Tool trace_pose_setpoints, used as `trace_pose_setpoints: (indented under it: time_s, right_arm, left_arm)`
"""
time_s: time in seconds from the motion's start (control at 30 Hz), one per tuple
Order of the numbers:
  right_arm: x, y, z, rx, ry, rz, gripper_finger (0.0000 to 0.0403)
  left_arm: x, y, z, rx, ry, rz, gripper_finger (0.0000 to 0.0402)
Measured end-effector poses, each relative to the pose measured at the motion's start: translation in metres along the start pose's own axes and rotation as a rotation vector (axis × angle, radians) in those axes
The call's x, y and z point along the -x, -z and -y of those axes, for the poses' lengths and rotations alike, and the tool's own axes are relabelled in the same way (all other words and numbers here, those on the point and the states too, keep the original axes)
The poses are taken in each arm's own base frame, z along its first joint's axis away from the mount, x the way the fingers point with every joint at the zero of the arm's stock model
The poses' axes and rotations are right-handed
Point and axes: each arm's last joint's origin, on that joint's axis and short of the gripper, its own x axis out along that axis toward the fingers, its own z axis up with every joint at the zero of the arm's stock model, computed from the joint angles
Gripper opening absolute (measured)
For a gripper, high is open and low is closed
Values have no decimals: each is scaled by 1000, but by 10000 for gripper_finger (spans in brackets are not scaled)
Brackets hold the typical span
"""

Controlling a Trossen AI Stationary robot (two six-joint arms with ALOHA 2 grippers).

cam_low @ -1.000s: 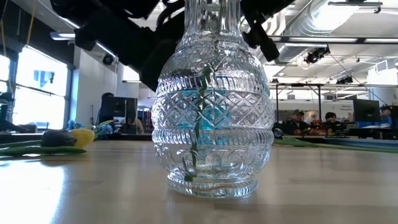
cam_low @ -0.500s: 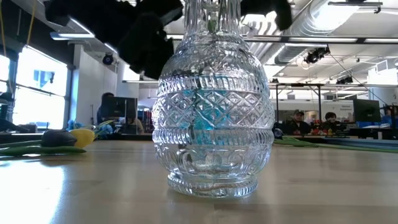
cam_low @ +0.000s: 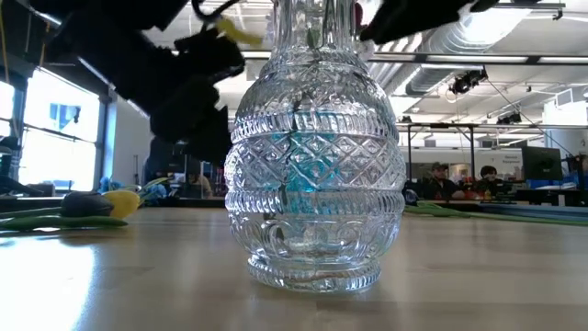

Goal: Sort flowers into vase by color
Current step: Adjust the blue vase

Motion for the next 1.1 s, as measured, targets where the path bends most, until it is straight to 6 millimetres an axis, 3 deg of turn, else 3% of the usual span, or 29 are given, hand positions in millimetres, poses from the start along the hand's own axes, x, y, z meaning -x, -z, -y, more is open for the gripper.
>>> trace_pose_setpoints:
  time_s: [0.13,0.33,0.53,0.7,0.87,1.1]
  right_arm:
    - [-18,25,-1,-183,-96,-113,296]
    - [-51,79,-16,-360,-71,-144,305]
    - [-68,108,-23,-536,-104,134,308]
    - [-79,108,-26,-563,-98,208,342]
    - [-103,94,-31,-544,-112,184,376]
    - [-135,78,-34,-487,-54,135,385]
  left_arm:
    - [-3,9,-7,32,-24,-22,76]
    - [-9,17,-19,95,-37,15,76]
    - [-12,14,-26,128,-15,99,76]
    - [-15,10,-31,132,5,119,76]
    - [-17,7,-34,140,33,129,76]
    - [-17,7,-33,139,44,130,76]
